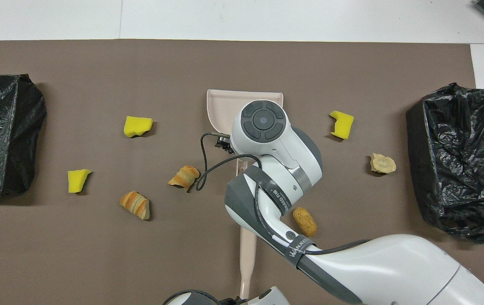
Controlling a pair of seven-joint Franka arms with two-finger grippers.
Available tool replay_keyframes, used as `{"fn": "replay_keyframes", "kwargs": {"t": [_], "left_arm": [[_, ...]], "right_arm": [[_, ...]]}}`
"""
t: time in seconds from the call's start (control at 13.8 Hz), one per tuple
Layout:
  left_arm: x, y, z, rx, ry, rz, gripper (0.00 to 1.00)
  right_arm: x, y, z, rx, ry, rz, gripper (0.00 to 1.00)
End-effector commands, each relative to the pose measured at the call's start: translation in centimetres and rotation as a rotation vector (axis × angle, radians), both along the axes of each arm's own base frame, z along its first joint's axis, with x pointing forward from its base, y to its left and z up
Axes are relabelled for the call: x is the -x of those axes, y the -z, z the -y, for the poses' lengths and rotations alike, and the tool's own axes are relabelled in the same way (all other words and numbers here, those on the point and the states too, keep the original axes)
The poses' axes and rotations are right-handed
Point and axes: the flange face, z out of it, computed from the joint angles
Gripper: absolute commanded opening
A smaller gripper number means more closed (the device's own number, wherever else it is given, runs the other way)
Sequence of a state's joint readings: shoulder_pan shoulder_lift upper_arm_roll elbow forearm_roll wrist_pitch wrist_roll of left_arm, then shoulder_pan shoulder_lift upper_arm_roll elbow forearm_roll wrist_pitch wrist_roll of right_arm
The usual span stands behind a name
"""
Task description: Sweep and dump trash in bin
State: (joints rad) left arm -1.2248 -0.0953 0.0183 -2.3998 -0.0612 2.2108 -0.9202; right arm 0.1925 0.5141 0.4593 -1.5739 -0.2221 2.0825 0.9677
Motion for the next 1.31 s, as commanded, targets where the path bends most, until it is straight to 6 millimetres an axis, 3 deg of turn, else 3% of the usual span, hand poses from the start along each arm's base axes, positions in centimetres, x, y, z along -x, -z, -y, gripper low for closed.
{"fn": "replay_keyframes", "kwargs": {"t": [0.0,0.22,0.29,0.36,0.51,0.65,0.8,0.87,1.24], "left_arm": [[0.3,-1.7,-2.1,-0.070,0.069,-0.055,0.00],[-1.5,-4.9,-6.6,-0.160,0.168,-0.147,0.00],[-1.9,-6.0,-8.1,-0.174,0.174,-0.162,0.00],[-3.6,-6.9,-10.0,-0.167,0.159,-0.178,0.00],[-6.8,-7.9,-13.5,-0.161,0.133,-0.223,0.00],[-10.3,-9.2,-18.2,-0.150,-0.008,-0.247,0.00],[-12.9,-9.8,-22.2,-0.189,-0.096,-0.219,0.00],[-13.7,-9.5,-23.4,-0.210,-0.118,-0.210,0.00],[-20.1,-8.2,-34.4,-0.226,-0.384,-0.117,0.00]], "right_arm": [[-0.1,1.0,-0.5,0.033,-0.043,0.025,0.90],[0.1,1.9,-0.4,0.046,-0.150,0.010,0.24],[0.6,2.2,-0.5,0.052,-0.195,0.005,0.15],[1.3,2.6,-0.8,0.056,-0.223,-0.006,0.00],[1.8,2.4,-1.2,0.059,-0.291,-0.017,0.00],[1.7,2.1,-0.7,0.070,-0.398,-0.022,0.00],[2.0,1.6,0.1,0.101,-0.609,-0.070,0.00],[1.8,0.8,1.0,0.106,-0.676,-0.072,0.00],[1.7,-3.3,4.7,0.150,-1.040,-0.114,0.00]]}}
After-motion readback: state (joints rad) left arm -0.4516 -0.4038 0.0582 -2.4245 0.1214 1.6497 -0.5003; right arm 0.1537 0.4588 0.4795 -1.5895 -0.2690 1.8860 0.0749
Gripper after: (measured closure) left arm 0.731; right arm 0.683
